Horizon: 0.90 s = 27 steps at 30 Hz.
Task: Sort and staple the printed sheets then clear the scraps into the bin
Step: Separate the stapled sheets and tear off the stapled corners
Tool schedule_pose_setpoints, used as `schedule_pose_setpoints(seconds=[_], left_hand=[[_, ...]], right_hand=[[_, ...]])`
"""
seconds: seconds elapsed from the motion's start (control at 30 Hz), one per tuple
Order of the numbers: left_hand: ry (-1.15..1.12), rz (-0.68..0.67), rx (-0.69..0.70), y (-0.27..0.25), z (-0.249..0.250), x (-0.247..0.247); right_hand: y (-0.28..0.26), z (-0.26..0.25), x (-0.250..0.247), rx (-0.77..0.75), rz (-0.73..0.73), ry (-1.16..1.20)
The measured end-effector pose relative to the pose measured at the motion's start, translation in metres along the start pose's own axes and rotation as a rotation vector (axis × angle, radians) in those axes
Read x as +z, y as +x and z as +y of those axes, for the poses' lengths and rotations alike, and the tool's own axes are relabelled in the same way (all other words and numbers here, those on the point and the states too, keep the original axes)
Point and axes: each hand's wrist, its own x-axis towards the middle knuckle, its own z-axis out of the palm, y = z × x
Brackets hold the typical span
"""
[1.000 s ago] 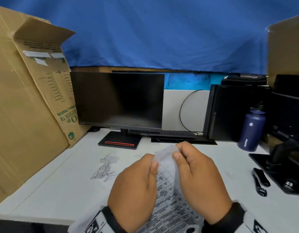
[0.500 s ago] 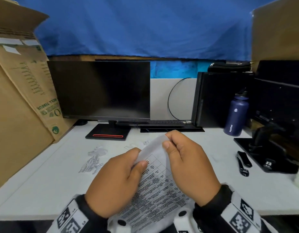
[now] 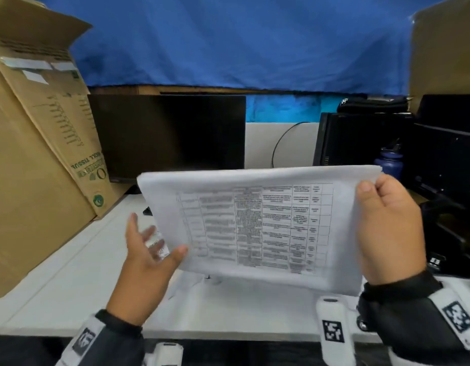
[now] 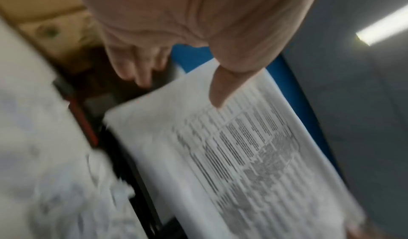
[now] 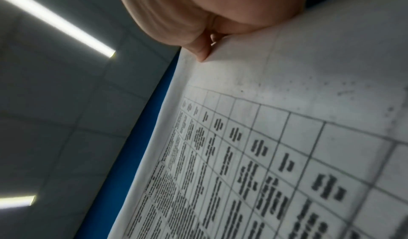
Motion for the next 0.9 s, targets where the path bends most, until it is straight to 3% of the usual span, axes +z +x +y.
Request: schedule_pose_setpoints(seconds=[0.07, 0.17, 0.43, 0.63, 0.8, 0.9], left_hand=[[-0.185, -0.055, -0.045, 0.003, -0.013, 0.006], [-0.256, 0.024, -0.071, 0.004, -0.023, 0.007], [-0.152, 0.064, -0.17, -0.022, -0.074, 0.01], [-0.16, 0.03, -0.209, -0.036, -0.081, 0.013], [-0.048, 0.033, -0.094, -0.028, -0.039, -0.001], [0.116, 0.049, 0.132, -0.013, 0.01, -0.013]], right_hand=[[0.0, 0.005, 0.002, 0.048, 0.011, 0.05], [-0.004, 0.012, 0.006, 0.077, 0.012, 0.096], [-0.05, 0.068, 0.013, 0.257, -0.037, 0.108], [-0.061, 0.071, 0.015, 0.276, -0.095, 0.084], [-0.046, 0.064, 0.017, 0.238, -0.068, 0.012], [-0.037, 0.058, 0.015, 0.218, 0.0, -0.183]])
